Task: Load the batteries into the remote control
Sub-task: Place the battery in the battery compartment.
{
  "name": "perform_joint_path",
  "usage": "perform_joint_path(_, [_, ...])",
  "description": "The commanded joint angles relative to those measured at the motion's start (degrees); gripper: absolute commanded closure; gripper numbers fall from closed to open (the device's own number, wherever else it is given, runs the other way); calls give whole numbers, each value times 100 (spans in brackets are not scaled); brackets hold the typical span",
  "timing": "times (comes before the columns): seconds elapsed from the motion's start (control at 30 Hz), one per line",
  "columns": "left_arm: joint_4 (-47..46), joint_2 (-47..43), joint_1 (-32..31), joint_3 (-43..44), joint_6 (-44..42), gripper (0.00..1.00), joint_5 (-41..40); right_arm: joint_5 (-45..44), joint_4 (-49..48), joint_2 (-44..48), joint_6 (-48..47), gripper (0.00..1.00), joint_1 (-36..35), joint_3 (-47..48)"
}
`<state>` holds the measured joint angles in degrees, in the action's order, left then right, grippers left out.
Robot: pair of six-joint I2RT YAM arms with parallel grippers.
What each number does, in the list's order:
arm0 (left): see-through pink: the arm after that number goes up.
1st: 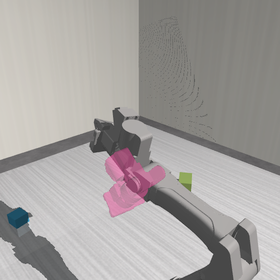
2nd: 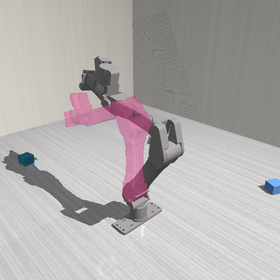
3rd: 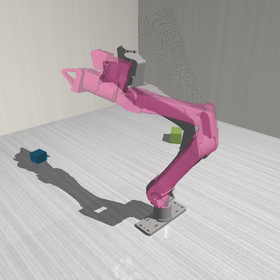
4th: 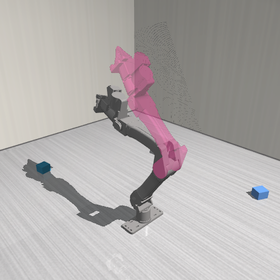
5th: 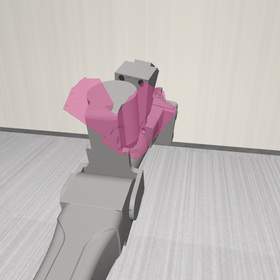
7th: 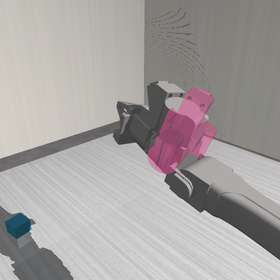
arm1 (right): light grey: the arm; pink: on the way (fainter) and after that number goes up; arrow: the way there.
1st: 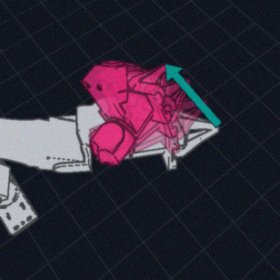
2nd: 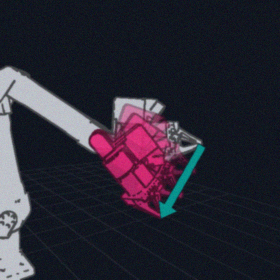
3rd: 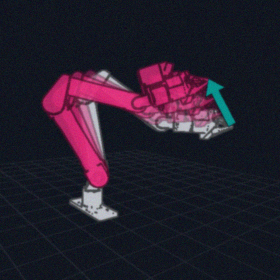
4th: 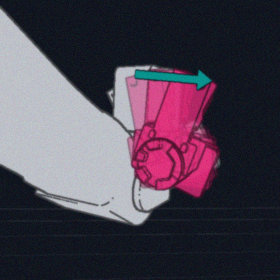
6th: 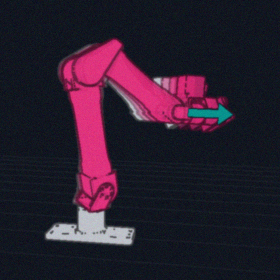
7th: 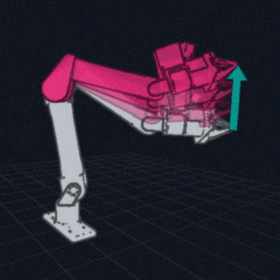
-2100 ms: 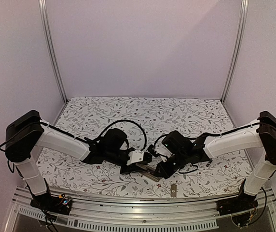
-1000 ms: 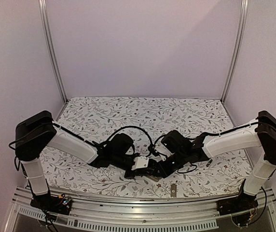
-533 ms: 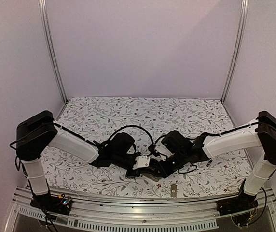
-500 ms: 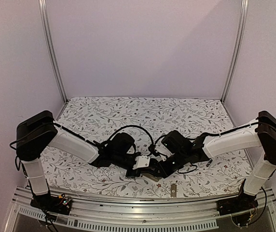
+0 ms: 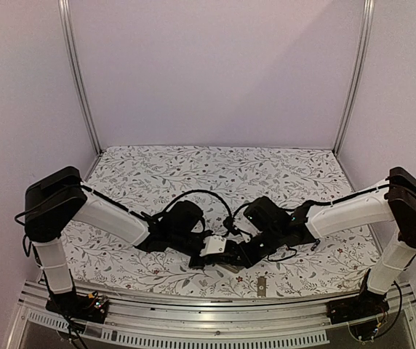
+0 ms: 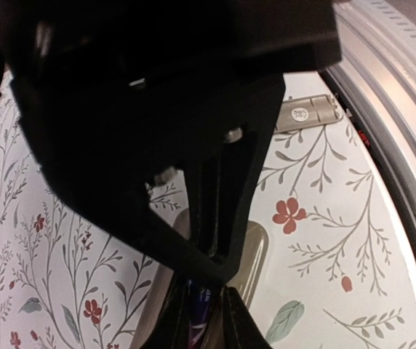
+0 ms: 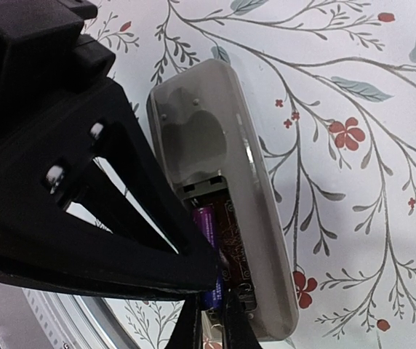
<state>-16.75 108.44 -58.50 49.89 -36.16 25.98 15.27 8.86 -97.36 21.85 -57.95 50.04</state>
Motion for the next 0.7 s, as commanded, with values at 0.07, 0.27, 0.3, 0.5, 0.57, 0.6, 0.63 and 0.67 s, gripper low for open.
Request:
perform_joint_path(0.07, [603, 224, -78, 196, -215, 86, -154, -145, -526, 6, 12, 100, -5, -126])
perform_joint_path(0.27, [878, 219, -77, 274, -335, 81, -189, -170, -533, 27, -22, 100, -5, -176])
perform_joint_path(0.3, [981, 225, -68, 309, -335, 80, -204, -184, -527, 39, -22, 100, -5, -186])
perform_joint_path(0.5, [1023, 205, -55, 305, -371, 83, -273, -224, -527, 76, -29, 100, -5, -221])
perform_joint_path(0.57, [1027, 271, -56, 377, -323, 89, -278, -230, -531, 85, -31, 100, -5, -215])
perform_joint_path(0.6, [1058, 294, -71, 415, -321, 91, -271, -234, -527, 86, -38, 100, -5, -214])
perform_joint_path(0.63, [1082, 320, -67, 437, -323, 92, -285, -235, -533, 92, -40, 100, -5, -214])
perform_joint_path(0.67, [1098, 326, -71, 446, -334, 93, -295, -235, -534, 87, -40, 100, -3, -210])
